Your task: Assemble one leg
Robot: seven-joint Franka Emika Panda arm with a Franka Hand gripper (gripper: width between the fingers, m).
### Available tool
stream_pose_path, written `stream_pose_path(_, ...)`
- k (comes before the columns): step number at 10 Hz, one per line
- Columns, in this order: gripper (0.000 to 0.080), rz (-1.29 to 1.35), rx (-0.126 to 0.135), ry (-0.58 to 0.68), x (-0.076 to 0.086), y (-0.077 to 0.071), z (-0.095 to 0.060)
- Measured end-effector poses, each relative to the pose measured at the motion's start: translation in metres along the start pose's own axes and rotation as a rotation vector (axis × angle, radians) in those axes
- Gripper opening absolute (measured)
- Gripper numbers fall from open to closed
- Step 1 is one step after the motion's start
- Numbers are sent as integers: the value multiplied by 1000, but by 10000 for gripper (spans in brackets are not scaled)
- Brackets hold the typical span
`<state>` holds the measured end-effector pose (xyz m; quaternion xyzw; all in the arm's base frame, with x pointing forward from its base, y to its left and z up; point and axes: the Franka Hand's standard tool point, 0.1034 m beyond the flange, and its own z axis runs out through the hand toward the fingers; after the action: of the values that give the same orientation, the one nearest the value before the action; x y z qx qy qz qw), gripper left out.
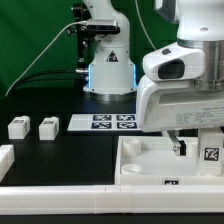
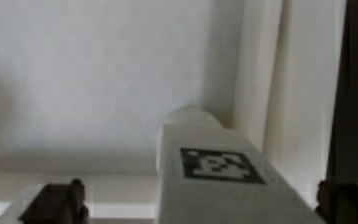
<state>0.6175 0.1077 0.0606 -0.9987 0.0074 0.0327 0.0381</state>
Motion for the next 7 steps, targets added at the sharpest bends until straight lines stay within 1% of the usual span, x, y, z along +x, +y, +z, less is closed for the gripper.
stream_pose_path(1, 527, 5, 0, 0, 0, 0, 0)
stream_pose_path(2, 388, 5, 0, -1, 0, 0, 1)
stream_pose_path(3, 290, 5, 0, 0, 0, 0, 1)
stream_pose_path(7, 290, 44, 1, -1, 0, 0, 1)
